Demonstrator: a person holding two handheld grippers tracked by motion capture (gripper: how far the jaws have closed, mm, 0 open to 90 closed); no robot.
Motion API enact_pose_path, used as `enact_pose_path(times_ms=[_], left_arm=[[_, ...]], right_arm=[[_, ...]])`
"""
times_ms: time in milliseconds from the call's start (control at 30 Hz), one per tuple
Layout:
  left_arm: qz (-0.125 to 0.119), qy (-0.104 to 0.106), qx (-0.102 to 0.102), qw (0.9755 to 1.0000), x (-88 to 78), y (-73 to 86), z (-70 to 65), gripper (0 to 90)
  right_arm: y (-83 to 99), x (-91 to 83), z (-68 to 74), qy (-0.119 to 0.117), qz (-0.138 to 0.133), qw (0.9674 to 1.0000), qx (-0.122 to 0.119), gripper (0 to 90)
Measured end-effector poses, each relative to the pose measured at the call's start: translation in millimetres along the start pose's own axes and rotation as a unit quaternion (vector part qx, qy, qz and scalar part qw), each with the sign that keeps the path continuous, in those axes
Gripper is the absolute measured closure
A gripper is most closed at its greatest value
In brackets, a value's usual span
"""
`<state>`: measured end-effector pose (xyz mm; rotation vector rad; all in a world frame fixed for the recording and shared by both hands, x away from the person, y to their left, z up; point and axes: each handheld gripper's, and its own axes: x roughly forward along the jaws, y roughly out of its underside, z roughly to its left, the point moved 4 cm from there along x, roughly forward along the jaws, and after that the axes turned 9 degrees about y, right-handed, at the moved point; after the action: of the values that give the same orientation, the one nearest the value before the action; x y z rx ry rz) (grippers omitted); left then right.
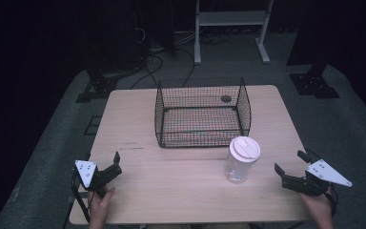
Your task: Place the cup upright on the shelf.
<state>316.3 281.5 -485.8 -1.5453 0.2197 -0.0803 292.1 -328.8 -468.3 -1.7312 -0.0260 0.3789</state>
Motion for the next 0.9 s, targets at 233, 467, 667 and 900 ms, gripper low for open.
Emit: enact_pose_path(times_ms=[233, 467, 667, 900], left_arm=[[-0.002, 0.0, -0.002, 1.0, -0.2, 0.0, 0.2, 0.0], [-0.002, 0.0, -0.001, 1.0, -0.4, 0.0, 0.1, 0.0], [-0.002, 0.003, 0.001, 1.0, -0.5, -0.1, -0.3, 0.0], [-0.002, 0.003, 0.001, 1.0, -0.4, -0.1, -0.5, 0.0]], right_arm=[[-5.9, -0.2, 4.8, -0.01, -0.003, 0.9999, -0.005, 5.2], [-13.9, -2.8, 8.0, -0.024, -0.01, 0.9997, -0.003, 5.2], [-24.5, -9.7, 17.6, -0.045, -0.017, 0.9987, -0.014, 2.4], [-35.6, -17.5, 27.0, -0.063, -0.026, 0.9974, -0.021, 2.2]])
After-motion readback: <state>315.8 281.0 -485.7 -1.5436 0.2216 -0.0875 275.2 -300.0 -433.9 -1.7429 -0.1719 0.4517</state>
